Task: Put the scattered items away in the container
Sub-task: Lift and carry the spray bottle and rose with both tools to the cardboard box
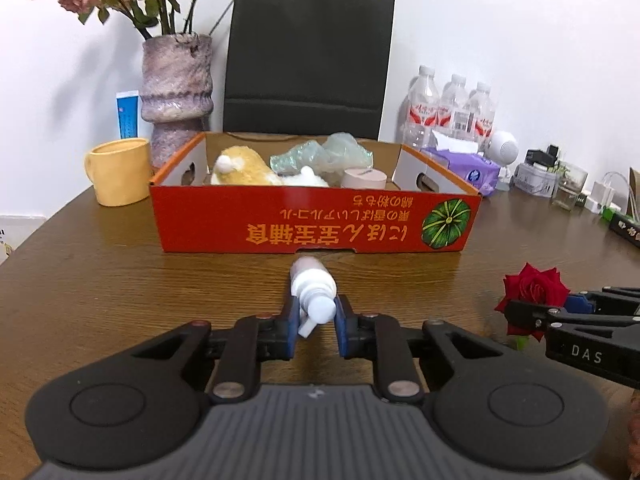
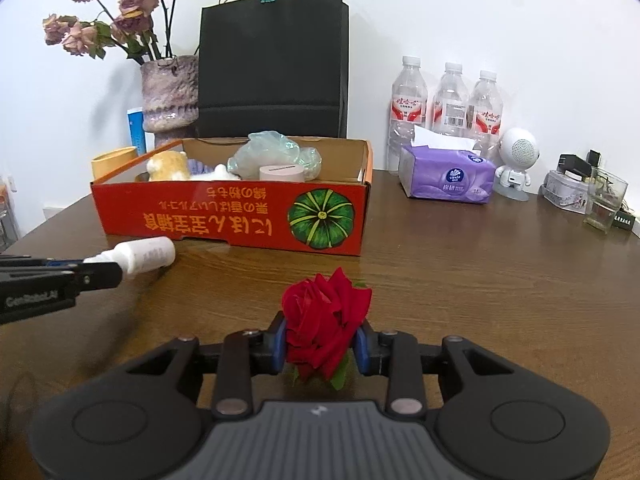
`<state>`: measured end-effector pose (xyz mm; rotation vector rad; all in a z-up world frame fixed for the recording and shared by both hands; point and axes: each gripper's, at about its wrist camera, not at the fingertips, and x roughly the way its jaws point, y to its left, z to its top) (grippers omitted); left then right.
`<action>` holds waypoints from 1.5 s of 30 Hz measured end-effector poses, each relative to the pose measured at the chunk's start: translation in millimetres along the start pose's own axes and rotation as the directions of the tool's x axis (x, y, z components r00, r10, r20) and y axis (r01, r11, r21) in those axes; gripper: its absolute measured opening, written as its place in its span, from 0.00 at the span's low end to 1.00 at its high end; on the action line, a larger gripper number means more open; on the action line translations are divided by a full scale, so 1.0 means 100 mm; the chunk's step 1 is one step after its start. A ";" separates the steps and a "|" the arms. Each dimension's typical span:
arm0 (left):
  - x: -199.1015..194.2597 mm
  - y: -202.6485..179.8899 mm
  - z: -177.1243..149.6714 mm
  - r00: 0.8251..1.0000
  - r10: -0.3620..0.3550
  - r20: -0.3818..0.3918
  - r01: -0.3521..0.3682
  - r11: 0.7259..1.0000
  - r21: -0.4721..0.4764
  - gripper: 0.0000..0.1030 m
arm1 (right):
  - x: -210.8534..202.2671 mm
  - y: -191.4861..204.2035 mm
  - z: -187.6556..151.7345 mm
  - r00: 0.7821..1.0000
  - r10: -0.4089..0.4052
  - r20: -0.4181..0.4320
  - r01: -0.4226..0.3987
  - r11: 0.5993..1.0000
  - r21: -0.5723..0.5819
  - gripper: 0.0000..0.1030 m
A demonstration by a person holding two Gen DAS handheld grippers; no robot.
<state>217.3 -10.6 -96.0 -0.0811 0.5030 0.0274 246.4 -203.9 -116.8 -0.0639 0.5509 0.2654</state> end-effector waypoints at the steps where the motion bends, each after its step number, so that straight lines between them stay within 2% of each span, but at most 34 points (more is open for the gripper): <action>1: -0.04 0.01 -0.01 1.000 -0.002 0.009 0.002 1.000 -0.001 0.18 | -0.02 0.01 -0.01 1.000 0.000 0.002 0.000 1.000 0.003 0.30; 10: -0.33 0.03 -0.10 0.998 -0.015 0.062 0.014 1.000 0.009 0.18 | -0.22 0.15 -0.11 1.000 0.018 0.022 -0.018 1.000 0.006 0.30; 24: -0.66 0.06 -0.19 0.988 0.027 0.153 -0.030 0.999 0.017 0.17 | -0.40 0.26 -0.21 0.998 0.041 0.041 -0.042 0.998 0.036 0.30; 35: -0.67 0.02 -0.23 0.987 0.055 0.150 -0.062 0.997 0.042 0.17 | -0.40 0.26 -0.22 0.998 0.045 0.033 -0.046 0.998 0.045 0.31; 42: -0.71 0.08 -0.31 0.988 0.069 0.138 -0.071 0.997 0.008 0.22 | -0.39 0.26 -0.22 0.998 0.056 0.027 -0.057 0.997 0.048 0.31; 45: -0.67 0.12 -0.31 0.989 0.078 0.123 -0.077 0.997 -0.015 0.34 | -0.39 0.27 -0.22 0.998 0.058 0.026 -0.059 0.997 0.041 0.31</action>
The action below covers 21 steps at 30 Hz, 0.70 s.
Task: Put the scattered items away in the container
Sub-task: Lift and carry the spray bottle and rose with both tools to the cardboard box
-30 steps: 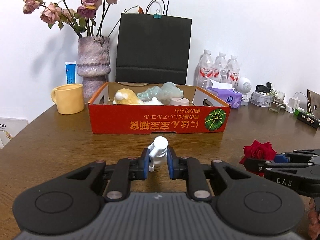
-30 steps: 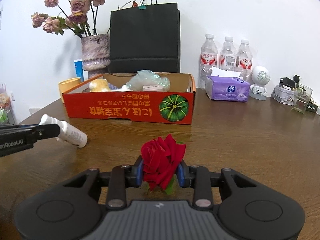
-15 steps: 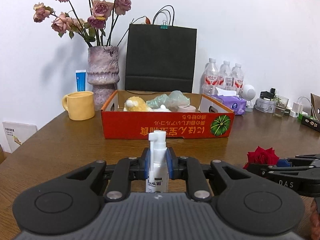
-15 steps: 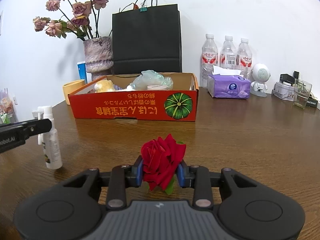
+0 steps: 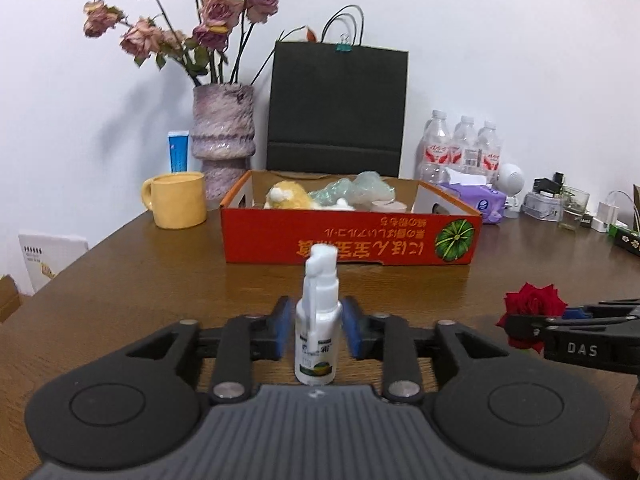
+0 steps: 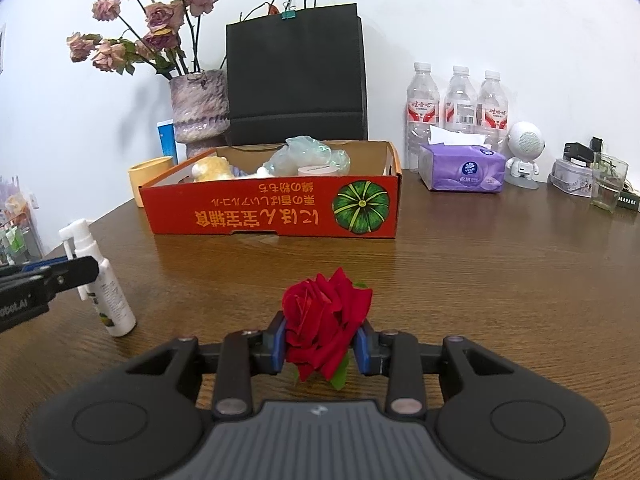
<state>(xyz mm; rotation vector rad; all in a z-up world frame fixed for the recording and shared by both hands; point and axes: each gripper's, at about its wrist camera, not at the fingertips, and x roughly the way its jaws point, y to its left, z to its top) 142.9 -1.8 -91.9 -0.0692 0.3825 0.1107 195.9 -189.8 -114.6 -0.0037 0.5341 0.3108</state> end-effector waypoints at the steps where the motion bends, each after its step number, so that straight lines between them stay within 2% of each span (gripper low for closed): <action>1: 0.01 0.01 0.00 1.000 0.001 -0.003 -0.001 1.000 -0.009 0.42 | 0.00 0.00 0.00 1.000 0.001 0.000 -0.001 1.000 0.000 0.31; 5: 0.01 0.05 -0.02 1.000 0.018 0.004 -0.018 0.999 -0.043 0.69 | 0.01 0.00 0.00 1.000 0.005 -0.004 -0.005 1.000 0.000 0.31; 6: 0.02 0.06 -0.03 1.000 0.022 0.002 -0.022 0.999 -0.047 0.80 | 0.01 0.00 0.00 1.000 0.006 -0.005 -0.006 1.000 0.000 0.31; 8: 0.05 0.06 -0.03 1.000 0.027 -0.008 -0.027 0.998 -0.051 0.86 | 0.01 0.00 0.00 1.000 0.008 -0.006 -0.008 1.000 0.000 0.32; 11: 0.07 0.08 -0.03 0.999 0.024 -0.021 -0.025 0.998 -0.065 0.99 | 0.01 0.00 0.00 1.000 0.009 -0.008 -0.009 1.000 -0.002 0.32; 19: 0.16 0.15 -0.03 0.998 0.011 -0.068 -0.019 0.993 -0.117 1.00 | 0.01 0.00 0.00 1.000 0.011 -0.012 -0.011 1.000 -0.005 0.32; 20: 0.18 0.16 -0.03 0.997 0.008 -0.075 -0.017 0.992 -0.126 0.99 | 0.02 0.00 0.00 1.000 0.011 -0.013 -0.011 1.000 -0.006 0.32; 21: 0.20 0.17 -0.03 0.997 0.005 -0.081 -0.016 0.991 -0.134 0.94 | 0.02 0.00 0.00 1.000 0.011 -0.015 -0.012 1.000 -0.006 0.32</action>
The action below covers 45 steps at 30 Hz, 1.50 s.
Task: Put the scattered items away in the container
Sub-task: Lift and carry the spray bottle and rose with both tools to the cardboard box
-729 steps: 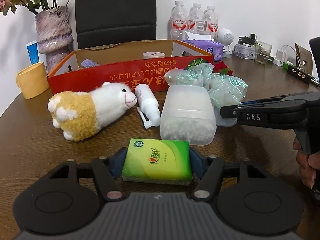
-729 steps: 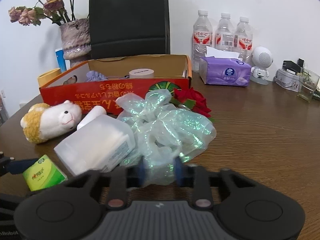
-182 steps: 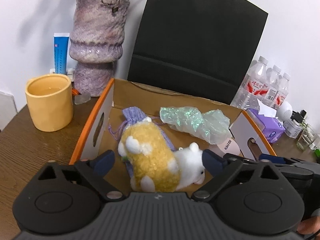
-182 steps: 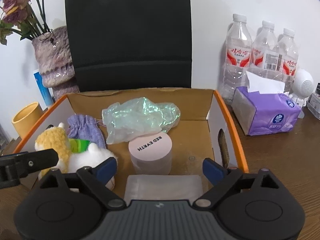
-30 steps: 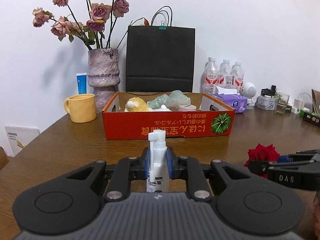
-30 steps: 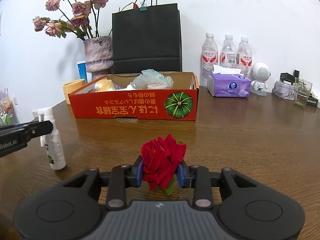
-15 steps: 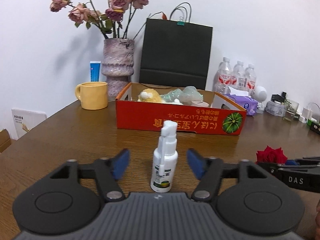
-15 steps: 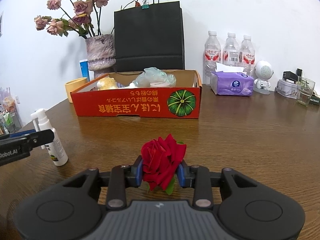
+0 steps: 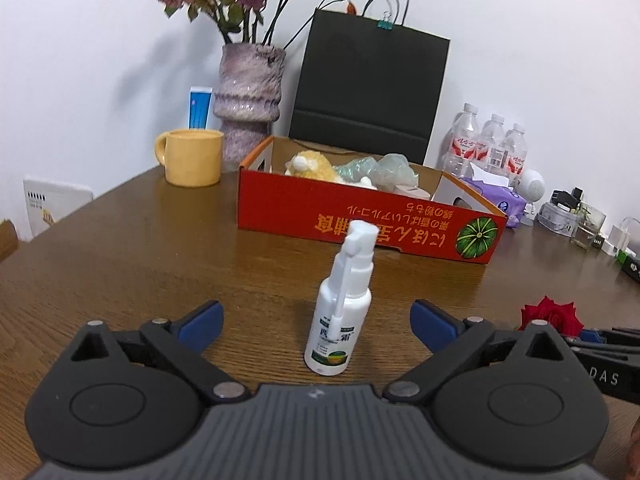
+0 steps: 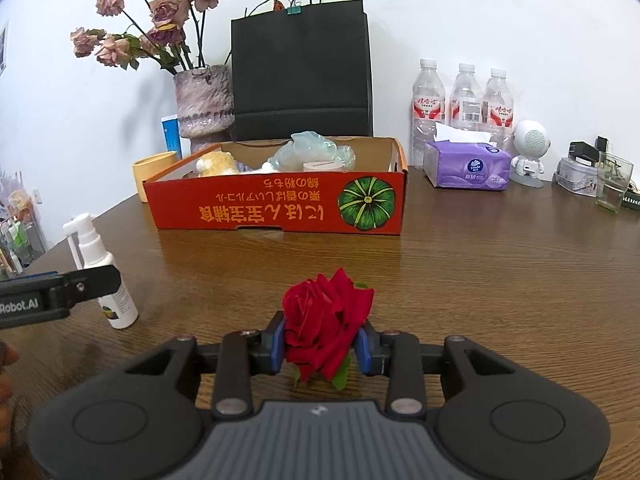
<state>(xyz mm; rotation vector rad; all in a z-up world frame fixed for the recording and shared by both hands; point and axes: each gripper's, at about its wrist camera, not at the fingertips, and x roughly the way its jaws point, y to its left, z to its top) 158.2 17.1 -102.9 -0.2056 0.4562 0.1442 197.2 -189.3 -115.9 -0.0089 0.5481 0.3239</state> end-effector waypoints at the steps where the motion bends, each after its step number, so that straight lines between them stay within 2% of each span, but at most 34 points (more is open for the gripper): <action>1: 0.02 0.01 0.01 1.000 -0.003 -0.006 0.003 1.000 -0.008 0.89 | 0.00 0.00 0.00 1.000 0.000 -0.001 0.000 1.000 0.000 0.32; 5: 0.12 0.03 0.04 1.000 -0.018 -0.018 0.018 1.000 -0.016 0.74 | 0.01 0.00 0.00 1.000 0.000 -0.005 0.000 1.000 -0.002 0.32; 14: 0.14 0.01 0.02 0.998 -0.056 -0.039 0.057 0.998 0.001 0.31 | 0.02 0.03 0.00 1.000 -0.005 -0.006 0.005 1.000 0.000 0.32; 31: 0.07 -0.03 -0.01 0.996 -0.087 -0.035 0.088 0.996 0.024 0.28 | 0.01 0.05 0.00 1.000 -0.005 0.002 0.005 1.000 -0.008 0.32; 37: -0.03 -0.10 0.04 0.997 -0.074 0.015 0.073 0.995 0.067 0.27 | 0.01 0.03 0.00 1.000 -0.008 0.006 0.008 1.000 0.001 0.32; 45: -0.16 -0.25 0.06 0.994 -0.094 0.060 0.085 0.986 0.143 0.27 | -0.02 0.04 0.03 1.000 -0.015 0.022 0.015 1.000 0.003 0.32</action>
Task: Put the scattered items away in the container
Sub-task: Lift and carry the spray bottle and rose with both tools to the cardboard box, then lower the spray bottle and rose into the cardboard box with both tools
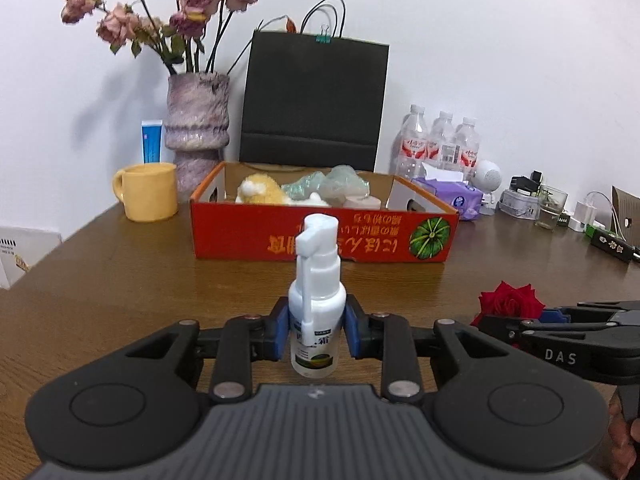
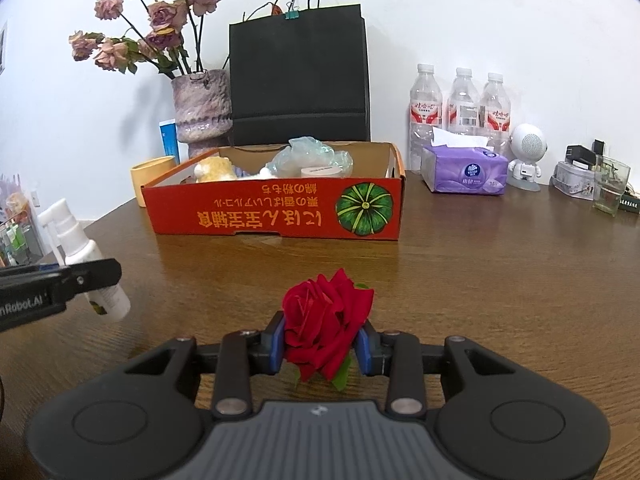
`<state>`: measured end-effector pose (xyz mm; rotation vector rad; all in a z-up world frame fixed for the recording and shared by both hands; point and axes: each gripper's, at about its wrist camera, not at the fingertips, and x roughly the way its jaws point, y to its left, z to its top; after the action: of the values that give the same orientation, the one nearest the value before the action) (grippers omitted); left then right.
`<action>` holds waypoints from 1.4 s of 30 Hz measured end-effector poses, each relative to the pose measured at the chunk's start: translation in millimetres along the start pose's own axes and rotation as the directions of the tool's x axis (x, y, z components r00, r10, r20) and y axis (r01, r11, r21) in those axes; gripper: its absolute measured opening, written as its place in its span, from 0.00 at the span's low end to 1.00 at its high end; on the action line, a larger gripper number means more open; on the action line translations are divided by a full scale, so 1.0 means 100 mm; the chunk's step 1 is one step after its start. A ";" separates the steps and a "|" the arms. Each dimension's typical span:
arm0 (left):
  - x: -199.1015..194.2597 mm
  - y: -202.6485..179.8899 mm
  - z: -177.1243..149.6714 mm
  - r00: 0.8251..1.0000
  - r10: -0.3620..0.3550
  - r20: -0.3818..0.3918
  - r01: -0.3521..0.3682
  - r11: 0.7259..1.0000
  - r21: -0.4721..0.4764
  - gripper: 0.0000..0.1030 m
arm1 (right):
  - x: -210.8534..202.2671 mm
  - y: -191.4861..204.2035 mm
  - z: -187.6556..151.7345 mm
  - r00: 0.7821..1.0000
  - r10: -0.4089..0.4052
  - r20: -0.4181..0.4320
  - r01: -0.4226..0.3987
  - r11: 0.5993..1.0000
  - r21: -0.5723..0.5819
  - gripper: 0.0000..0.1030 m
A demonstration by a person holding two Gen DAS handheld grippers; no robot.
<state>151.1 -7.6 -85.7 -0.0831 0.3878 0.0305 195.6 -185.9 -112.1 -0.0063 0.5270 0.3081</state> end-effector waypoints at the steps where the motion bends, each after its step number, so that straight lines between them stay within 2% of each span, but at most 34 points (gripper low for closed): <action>1: -0.02 -0.01 0.04 1.000 -0.001 0.014 0.001 1.000 0.007 0.27 | 0.00 0.00 0.01 1.000 -0.001 0.002 0.001 1.000 -0.001 0.32; 5: -0.09 -0.04 0.20 0.998 -0.012 0.057 0.010 1.000 0.026 0.27 | -0.02 -0.02 0.10 1.000 0.017 0.012 -0.017 0.999 0.031 0.32; 11: -0.06 -0.05 0.42 0.997 -0.046 0.065 0.045 0.999 0.026 0.27 | -0.02 -0.02 0.28 0.999 0.036 0.025 -0.037 0.998 0.057 0.32; 18: -0.01 0.11 0.75 0.994 -0.048 0.094 0.054 0.997 -0.059 0.27 | -0.08 -0.04 0.66 0.994 0.062 0.089 -0.070 0.993 0.090 0.32; 25: 0.06 0.24 1.14 0.987 -0.036 0.155 0.050 0.995 -0.089 0.27 | -0.06 -0.04 1.14 0.985 0.077 0.156 -0.093 0.991 0.100 0.32; 30: 0.25 0.32 1.35 0.982 -0.044 0.182 0.081 0.976 -0.202 0.27 | 0.10 0.00 1.44 0.972 0.100 0.212 -0.132 0.981 0.142 0.32; 34: 0.50 0.28 1.42 0.984 -0.039 0.175 0.073 0.979 -0.190 0.27 | 0.33 0.03 1.60 0.966 0.120 0.229 -0.159 0.974 0.161 0.32; 42: 1.04 0.33 1.55 0.993 -0.023 0.120 0.044 0.984 -0.175 0.27 | 0.86 -0.02 1.78 0.981 0.108 0.162 -0.132 0.981 0.145 0.32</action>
<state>303.6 39.9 15.2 -0.2632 0.2656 0.0370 354.7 -147.8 -0.5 0.1998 0.3978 0.3822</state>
